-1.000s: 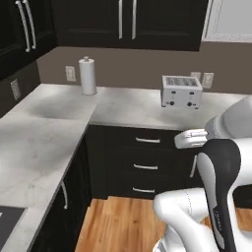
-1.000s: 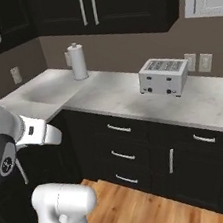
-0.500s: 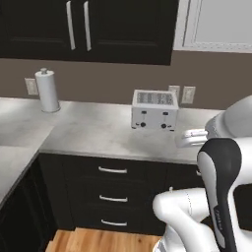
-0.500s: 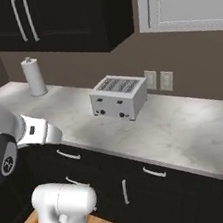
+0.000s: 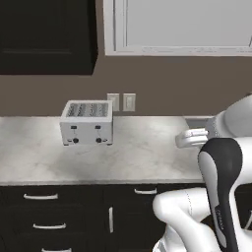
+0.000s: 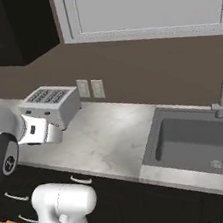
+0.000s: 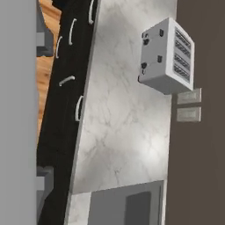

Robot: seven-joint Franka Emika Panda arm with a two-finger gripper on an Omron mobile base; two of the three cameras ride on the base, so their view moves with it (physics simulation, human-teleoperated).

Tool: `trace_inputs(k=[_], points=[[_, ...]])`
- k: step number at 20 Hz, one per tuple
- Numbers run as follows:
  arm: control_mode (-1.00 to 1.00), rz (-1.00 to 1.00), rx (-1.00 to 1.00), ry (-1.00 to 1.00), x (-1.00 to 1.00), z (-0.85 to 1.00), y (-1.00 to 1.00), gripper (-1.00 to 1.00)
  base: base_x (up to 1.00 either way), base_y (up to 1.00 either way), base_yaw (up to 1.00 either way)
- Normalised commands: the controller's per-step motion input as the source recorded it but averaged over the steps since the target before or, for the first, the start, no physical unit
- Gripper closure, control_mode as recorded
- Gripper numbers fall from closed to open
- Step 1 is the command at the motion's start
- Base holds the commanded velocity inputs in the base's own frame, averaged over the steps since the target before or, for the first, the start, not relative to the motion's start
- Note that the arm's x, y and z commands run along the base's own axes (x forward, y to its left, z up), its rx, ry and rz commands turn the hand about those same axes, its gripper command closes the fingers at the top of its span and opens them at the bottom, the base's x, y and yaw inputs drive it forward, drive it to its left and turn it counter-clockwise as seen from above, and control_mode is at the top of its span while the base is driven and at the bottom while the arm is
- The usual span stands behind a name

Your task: Grab the spray bottle from the cabinet, then place it next to the cutting board for sanitizing. Then grab the dish brush from the countertop next to the sink and place it next to the cutting board.

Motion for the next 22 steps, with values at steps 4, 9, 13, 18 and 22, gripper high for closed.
trace_inputs(k=[4, 9, 13, 18, 22], points=[[1.0, 0.0, 0.0, 0.0, 0.0, 0.0, 0.0, -1.0, 0.03, -1.0, -0.42], [1.0, 0.0, 0.0, 0.0, 0.0, 0.0, 0.0, -1.0, 0.27, -1.0, -0.31], [1.0, 0.0, 0.0, 0.0, 0.0, 0.0, 0.0, -1.0, 0.67, -1.0, 0.0], [1.0, 0.0, 0.0, 0.0, 0.0, 0.0, 0.0, -1.0, 0.49, -1.0, 0.0], [1.0, 0.0, 0.0, 0.0, 0.0, 0.0, 0.0, -1.0, 0.01, -1.0, 0.0]])
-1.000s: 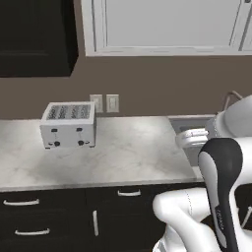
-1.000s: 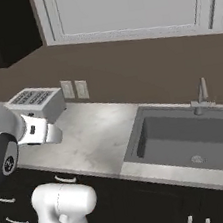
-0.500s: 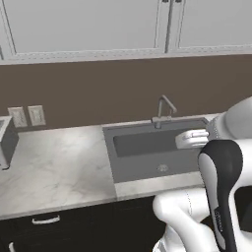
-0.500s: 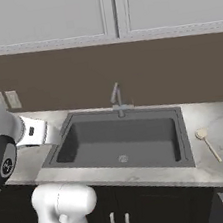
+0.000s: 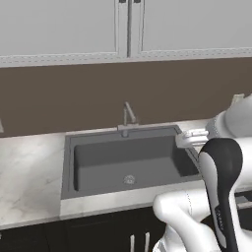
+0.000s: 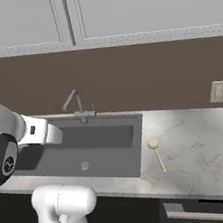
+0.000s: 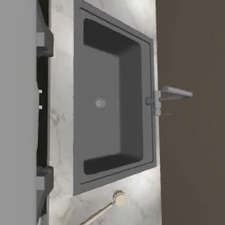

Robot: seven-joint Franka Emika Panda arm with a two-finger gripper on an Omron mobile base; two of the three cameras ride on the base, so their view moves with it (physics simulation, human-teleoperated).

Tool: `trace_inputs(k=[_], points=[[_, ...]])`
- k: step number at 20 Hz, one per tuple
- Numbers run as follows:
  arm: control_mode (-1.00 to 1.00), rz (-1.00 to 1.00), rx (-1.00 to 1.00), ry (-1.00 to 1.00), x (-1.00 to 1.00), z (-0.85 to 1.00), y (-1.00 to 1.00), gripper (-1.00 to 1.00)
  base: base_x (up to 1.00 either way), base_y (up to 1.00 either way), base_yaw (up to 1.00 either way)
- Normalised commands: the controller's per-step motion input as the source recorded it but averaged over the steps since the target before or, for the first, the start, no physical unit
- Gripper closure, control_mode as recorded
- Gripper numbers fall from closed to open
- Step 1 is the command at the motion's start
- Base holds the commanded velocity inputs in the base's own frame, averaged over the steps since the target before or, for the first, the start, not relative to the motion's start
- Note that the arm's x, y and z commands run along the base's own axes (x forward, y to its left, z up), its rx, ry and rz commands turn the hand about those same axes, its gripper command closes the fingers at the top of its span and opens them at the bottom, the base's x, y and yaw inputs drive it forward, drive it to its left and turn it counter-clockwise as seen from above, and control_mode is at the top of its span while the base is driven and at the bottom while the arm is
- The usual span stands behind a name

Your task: Grab the spray bottle from the cabinet, then place it next to the cutting board for sanitizing. Then grab the dish brush from the countertop next to the sink and place it next to the cutting board.

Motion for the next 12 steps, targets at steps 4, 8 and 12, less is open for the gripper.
trace_inputs(k=[4, 8, 12], points=[[1.0, 0.0, 0.0, 0.0, 0.0, 0.0, 0.0, -1.0, 0.09, -0.8, -0.01], [1.0, 0.0, 0.0, 0.0, 0.0, 0.0, 0.0, -1.0, 0.16, -0.96, 0.0], [1.0, 0.0, 0.0, 0.0, 0.0, 0.0, 0.0, -1.0, 0.06, -0.68, 0.0]])
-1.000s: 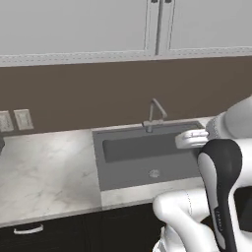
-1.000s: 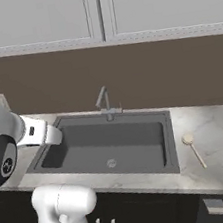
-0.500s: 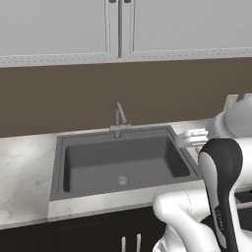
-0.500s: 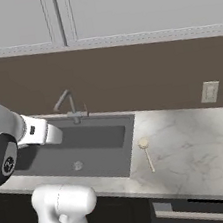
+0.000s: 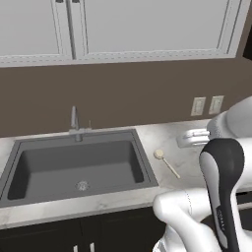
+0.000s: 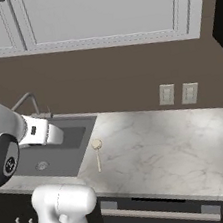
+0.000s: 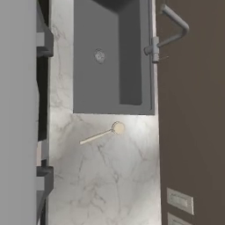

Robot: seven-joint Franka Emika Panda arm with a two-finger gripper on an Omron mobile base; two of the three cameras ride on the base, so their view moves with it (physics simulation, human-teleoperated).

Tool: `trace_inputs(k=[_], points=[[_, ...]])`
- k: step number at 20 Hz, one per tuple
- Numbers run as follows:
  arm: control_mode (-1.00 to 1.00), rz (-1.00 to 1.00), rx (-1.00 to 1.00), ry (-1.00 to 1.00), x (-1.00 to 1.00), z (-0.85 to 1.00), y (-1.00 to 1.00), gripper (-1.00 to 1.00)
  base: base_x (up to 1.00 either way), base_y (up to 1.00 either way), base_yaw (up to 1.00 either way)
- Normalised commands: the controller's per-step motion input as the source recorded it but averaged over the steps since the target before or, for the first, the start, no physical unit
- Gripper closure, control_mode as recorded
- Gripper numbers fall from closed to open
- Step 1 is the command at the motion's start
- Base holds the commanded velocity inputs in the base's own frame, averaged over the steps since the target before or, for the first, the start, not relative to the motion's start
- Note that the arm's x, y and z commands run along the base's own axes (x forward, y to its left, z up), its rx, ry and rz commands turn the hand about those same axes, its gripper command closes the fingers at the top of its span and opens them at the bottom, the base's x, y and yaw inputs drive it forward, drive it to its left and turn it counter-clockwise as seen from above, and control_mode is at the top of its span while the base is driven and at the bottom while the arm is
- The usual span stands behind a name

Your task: Grab the spray bottle from the cabinet, then place it next to the cutting board for sanitizing. Then grab the dish brush from the countertop next to the sink and place it next to the cutting board.

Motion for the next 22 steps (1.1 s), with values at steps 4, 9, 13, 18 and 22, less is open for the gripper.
trace_inputs(k=[4, 9, 13, 18, 22], points=[[1.0, 0.0, 0.0, 0.0, 0.0, 0.0, 0.0, -1.0, 0.06, -0.06, 0.0], [1.0, 0.0, 0.0, 0.0, 0.0, 0.0, 0.0, -1.0, 0.04, 0.0, 0.0], [-1.0, 0.0, 0.0, 0.01, 0.06, -0.11, 0.0, -1.0, 0.14, 0.0, 0.0], [-1.0, 0.0, 0.0, 0.07, 0.29, -0.5, -0.02, -1.0, 0.0, 0.0, 0.0], [-1.0, 0.0, 0.0, 0.09, 0.54, -0.66, -0.02, -1.0, 0.0, 0.0, 0.0]])
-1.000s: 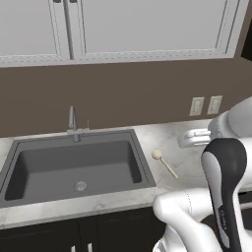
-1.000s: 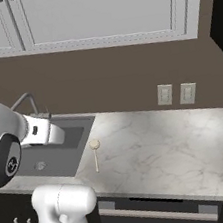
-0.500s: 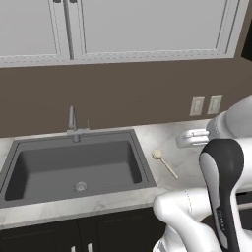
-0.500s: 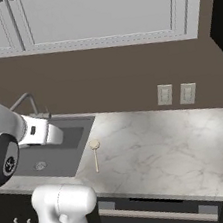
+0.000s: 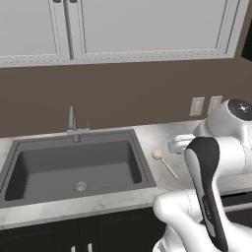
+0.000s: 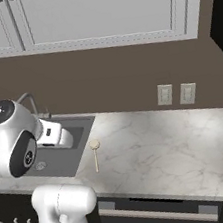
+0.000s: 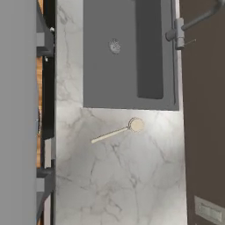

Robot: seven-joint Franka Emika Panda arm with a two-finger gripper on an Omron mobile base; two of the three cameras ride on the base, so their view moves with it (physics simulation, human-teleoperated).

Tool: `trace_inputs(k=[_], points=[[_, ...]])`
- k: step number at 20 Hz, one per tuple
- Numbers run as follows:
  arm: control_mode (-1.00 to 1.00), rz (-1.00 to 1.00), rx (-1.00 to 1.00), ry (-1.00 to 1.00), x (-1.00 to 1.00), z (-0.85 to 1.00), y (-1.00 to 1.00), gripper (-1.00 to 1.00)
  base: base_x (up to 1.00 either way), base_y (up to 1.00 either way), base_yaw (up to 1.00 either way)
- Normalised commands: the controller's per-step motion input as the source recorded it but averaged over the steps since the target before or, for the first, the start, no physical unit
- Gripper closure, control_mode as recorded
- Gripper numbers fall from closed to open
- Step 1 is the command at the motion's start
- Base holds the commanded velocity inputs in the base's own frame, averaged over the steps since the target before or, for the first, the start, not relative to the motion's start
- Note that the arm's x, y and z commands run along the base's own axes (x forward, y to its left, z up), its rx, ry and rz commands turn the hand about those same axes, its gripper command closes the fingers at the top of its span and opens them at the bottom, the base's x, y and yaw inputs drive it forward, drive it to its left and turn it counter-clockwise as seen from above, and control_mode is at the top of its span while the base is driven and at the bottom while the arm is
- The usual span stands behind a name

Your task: Grab the spray bottle from the cabinet, then place it next to the cutting board for sanitizing. Then grab the dish brush from the countertop next to the sink and place it next to the cutting board.

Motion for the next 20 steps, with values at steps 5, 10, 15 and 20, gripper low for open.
trace_inputs(k=[5, 10, 15, 20], points=[[-1.0, 0.0, 0.0, 0.03, 0.65, -0.57, -0.09, -1.0, 0.0, 0.0, 0.0], [-1.0, 0.0, 0.0, 0.0, 0.57, -0.37, -0.11, -1.0, 0.0, 0.0, 0.0], [-1.0, 0.0, -0.01, 0.0, 0.56, -0.4, -0.05, -1.0, 0.0, 0.0, 0.0], [-1.0, 0.02, 0.0, 0.0, 0.44, -0.59, -0.32, -1.0, 0.0, 0.0, 0.0]])
